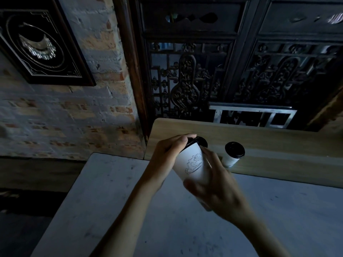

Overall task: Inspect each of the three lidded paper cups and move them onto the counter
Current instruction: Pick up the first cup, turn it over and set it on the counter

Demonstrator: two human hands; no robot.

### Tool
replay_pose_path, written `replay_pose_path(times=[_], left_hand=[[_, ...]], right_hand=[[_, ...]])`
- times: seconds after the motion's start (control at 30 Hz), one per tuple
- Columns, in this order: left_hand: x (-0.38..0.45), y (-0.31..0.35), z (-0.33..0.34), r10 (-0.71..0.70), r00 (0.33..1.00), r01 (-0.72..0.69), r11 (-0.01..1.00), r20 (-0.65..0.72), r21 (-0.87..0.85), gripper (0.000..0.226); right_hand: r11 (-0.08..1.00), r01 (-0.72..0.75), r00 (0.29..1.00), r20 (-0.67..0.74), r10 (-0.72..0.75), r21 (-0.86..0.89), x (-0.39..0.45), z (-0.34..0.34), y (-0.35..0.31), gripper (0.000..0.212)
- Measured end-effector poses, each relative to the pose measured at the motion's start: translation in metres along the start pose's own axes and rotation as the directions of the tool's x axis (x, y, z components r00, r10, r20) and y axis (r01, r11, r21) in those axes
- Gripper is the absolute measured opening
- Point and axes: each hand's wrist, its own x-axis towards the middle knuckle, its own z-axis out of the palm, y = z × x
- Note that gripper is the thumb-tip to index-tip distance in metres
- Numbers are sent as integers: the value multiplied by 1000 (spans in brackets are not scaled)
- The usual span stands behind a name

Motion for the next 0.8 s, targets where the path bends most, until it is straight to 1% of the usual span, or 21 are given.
replay_pose_path(times=[0.03, 0.07, 0.1, 0.17, 0.23, 0.27, 0.3, 0.33, 0.37, 0.4, 0.43, 0.47, 0.5, 0.53, 0.57, 0.6, 0.63, 0.67, 0.7, 0.73, 0.8], left_hand=[[0, 0, -2, 2, 1000, -2, 1000, 20, -20, 44], [-1, 0, -4, 8, 999, -7, 999, 31, -48, 45], [-2, 0, -5, 13, 999, -10, 997, 35, -77, 44], [-3, 0, -4, 18, 999, -14, 993, 36, -114, 44], [-4, 1, -2, 18, 1000, -16, 994, 16, -109, 42], [-4, 1, -1, 12, 1000, -13, 995, -5, -104, 39], [-3, 1, 1, 2, 999, -5, 995, -34, -97, 35], [-2, 2, 2, -12, 998, 7, 996, -63, -84, 32], [-2, 3, 3, -28, 996, 23, 998, -84, -63, 29], [-2, 5, 4, -44, 995, 40, 998, -93, -42, 28], [-3, 5, 5, -53, 994, 52, 998, -95, -21, 28], [-3, 6, 5, -53, 995, 53, 999, -89, -5, 31], [-3, 5, 4, -44, 996, 45, 999, -77, 3, 36], [-3, 4, 3, -37, 997, 37, 999, -60, -1, 40], [-3, 3, 1, -36, 998, 36, 999, -42, -23, 43], [-3, 2, -1, -48, 999, 47, 997, -21, -65, 44], [-3, 2, -2, -67, 998, 67, 991, 4, -114, 42], [-3, 1, -3, -88, 996, 92, 984, 31, -150, 39], [-3, 2, -3, -102, 994, 108, 981, 48, -163, 39], [-3, 3, -3, -113, 992, 120, 980, 51, -159, 39], [-3, 4, -1, -133, 991, 135, 980, 23, -144, 39]], right_hand=[[985, -40, 999, 19, 38, 169, 1, -3, 3, 80], [936, -123, 992, 75, 104, 328, 1, -5, 4, 76], [857, -219, 974, 152, 166, 466, 0, -7, 4, 77], [734, -348, 935, 272, 227, 583, -6, -9, 5, 80], [699, -401, 914, 307, 264, 592, -7, -8, 5, 68], [717, -392, 919, 279, 279, 576, -6, -8, 2, 58], [780, -333, 943, 205, 263, 530, -4, -8, -2, 51], [869, -235, 972, 113, 205, 437, -3, -8, -6, 50], [958, -132, 991, 45, 124, 256, -1, -4, -4, 56], [997, -66, 998, 24, 65, 41, -1, -1, -2, 68], [988, -66, 997, 30, 70, -138, -1, 3, -2, 81], [974, -90, 995, 32, 99, -206, -1, 6, 0, 90], [979, -84, 995, 31, 91, -187, -1, 7, 0, 93], [993, -54, 998, 34, 58, -102, -1, 6, 4, 91], [998, -29, 999, 33, 27, 54, -1, 3, 5, 87], [965, -62, 997, 55, 50, 257, 1, -1, 4, 81], [885, -146, 988, 118, 104, 443, 1, -5, 3, 75], [779, -241, 968, 199, 151, 579, -1, -9, 2, 72], [701, -320, 945, 272, 185, 638, -3, -11, 2, 71], [668, -358, 931, 306, 200, 652, -5, -11, 2, 69], [679, -366, 928, 303, 216, 636, -6, -11, 0, 69]])
